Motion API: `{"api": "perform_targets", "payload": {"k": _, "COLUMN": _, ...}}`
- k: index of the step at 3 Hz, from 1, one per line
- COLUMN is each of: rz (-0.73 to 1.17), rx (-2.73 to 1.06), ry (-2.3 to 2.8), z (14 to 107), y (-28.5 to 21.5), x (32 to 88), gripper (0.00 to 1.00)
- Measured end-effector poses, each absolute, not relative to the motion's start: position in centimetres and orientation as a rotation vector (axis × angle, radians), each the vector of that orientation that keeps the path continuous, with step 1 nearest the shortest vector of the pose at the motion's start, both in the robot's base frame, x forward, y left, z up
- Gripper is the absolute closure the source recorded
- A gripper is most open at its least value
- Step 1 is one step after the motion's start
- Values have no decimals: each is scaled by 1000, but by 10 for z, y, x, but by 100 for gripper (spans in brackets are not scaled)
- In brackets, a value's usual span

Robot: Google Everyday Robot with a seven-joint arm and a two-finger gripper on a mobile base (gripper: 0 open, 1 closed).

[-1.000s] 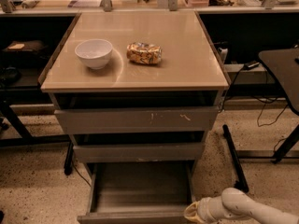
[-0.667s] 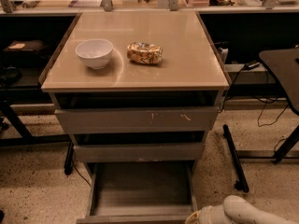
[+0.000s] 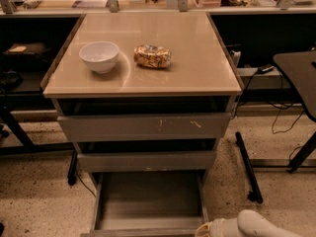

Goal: Close bottom drawer

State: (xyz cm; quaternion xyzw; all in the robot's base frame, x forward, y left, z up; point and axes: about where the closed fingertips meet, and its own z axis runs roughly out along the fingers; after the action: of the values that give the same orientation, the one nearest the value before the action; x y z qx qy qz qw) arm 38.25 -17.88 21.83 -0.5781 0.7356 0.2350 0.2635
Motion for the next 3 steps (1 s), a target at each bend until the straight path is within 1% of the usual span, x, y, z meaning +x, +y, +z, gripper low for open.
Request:
{"api": "perform_targets", "payload": {"k": 2, "rz": 609, "rx": -1575, "ry": 2069, "z": 164, "y": -167, "x": 399, "gripper": 100}}
{"api": "perform_targets", "payload": {"k": 3, "rz": 587, "rx": -1530, "ry": 2118, "z": 146, "y": -170, "x": 417, "gripper": 100}}
